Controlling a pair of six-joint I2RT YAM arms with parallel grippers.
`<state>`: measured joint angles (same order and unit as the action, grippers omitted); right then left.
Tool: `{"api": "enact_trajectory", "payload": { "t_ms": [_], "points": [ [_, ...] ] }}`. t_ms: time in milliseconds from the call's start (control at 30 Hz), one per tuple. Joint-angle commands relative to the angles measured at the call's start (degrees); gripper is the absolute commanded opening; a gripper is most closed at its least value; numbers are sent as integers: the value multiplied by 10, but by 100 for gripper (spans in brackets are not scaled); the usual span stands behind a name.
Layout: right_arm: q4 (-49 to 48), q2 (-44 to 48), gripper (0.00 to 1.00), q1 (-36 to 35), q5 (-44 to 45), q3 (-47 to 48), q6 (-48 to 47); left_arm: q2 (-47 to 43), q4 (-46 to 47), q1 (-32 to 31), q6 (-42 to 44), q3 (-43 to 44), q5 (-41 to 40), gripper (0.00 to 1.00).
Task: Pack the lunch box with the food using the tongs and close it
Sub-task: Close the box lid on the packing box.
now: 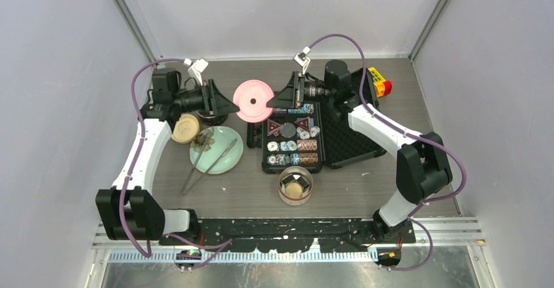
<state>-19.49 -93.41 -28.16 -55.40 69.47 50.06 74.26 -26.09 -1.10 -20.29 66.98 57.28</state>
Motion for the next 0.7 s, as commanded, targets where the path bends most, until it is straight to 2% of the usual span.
{"api": "enact_trajectory", "payload": {
  "t_ms": [0, 200, 333, 433, 667],
  "points": [
    [-33, 24, 3, -9, -7, 6, 3, -10, 76, 1, -48, -11, 46, 42],
    [-44, 20, 3, -12, -7, 1, 14, -14, 99, 4, -72, -18, 44, 30],
    [-74, 15, 4, -13, -9, -7, 41, -13, 148, 8, -116, -32, 60, 26],
    [-91, 9, 4, -13, -10, -10, 57, -13, 195, 8, -155, -47, 73, 31],
    [-126, 1, 4, -15, -14, -14, 88, -12, 206, 8, -171, -50, 77, 43]
  ]
}}
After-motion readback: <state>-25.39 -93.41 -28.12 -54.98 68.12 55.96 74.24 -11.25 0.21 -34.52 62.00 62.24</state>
